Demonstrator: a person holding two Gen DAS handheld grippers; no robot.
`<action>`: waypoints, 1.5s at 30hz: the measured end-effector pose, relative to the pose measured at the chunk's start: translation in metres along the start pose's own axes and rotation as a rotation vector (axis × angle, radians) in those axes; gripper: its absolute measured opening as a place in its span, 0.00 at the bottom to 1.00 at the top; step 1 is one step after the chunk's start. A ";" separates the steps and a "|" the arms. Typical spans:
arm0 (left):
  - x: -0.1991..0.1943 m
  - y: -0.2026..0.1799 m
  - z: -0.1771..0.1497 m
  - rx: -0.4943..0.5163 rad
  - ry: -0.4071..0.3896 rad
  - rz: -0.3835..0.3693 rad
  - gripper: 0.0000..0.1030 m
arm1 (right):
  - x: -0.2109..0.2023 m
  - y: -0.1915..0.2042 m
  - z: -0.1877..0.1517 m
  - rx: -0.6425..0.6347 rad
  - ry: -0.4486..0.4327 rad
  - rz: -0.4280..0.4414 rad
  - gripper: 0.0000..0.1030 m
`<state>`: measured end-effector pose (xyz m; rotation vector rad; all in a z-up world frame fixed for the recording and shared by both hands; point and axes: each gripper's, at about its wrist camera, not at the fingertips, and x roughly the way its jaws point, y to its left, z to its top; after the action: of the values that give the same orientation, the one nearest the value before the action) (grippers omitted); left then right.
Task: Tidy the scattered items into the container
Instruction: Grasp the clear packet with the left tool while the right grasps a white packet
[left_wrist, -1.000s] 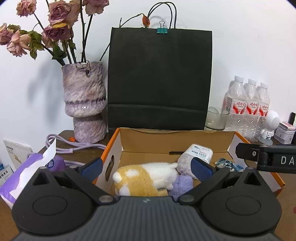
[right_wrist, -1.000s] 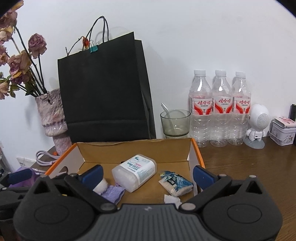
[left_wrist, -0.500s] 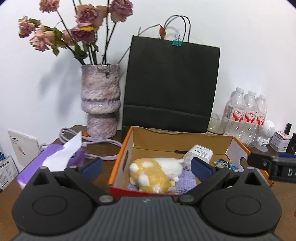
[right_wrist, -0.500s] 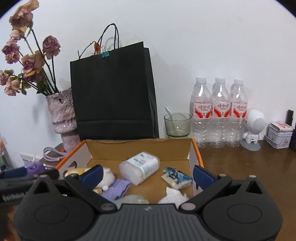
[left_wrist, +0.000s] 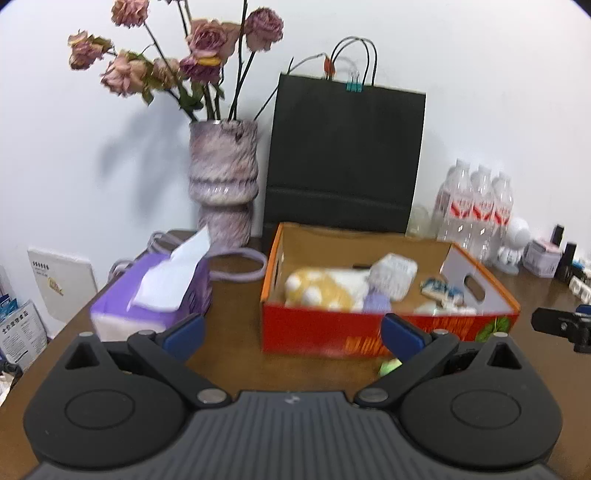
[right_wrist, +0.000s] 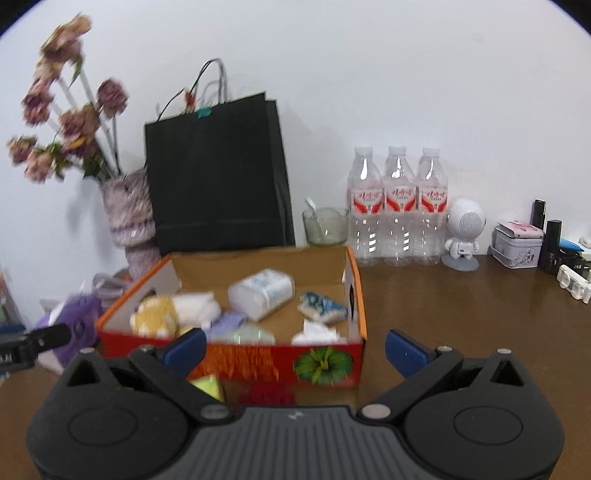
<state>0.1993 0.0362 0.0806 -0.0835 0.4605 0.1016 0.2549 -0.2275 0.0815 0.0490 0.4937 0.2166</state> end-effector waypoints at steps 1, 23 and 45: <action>-0.001 0.002 -0.005 0.003 0.011 -0.002 1.00 | -0.003 0.002 -0.006 -0.015 0.008 -0.001 1.00; 0.004 -0.010 -0.082 0.021 0.244 -0.099 0.74 | -0.027 0.057 -0.110 -0.215 0.105 0.153 0.94; -0.004 0.005 -0.091 0.109 0.197 -0.159 0.16 | -0.017 0.114 -0.119 -0.298 0.142 0.238 0.11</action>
<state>0.1549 0.0313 0.0014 -0.0227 0.6529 -0.0883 0.1612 -0.1211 -0.0042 -0.2010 0.5921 0.5279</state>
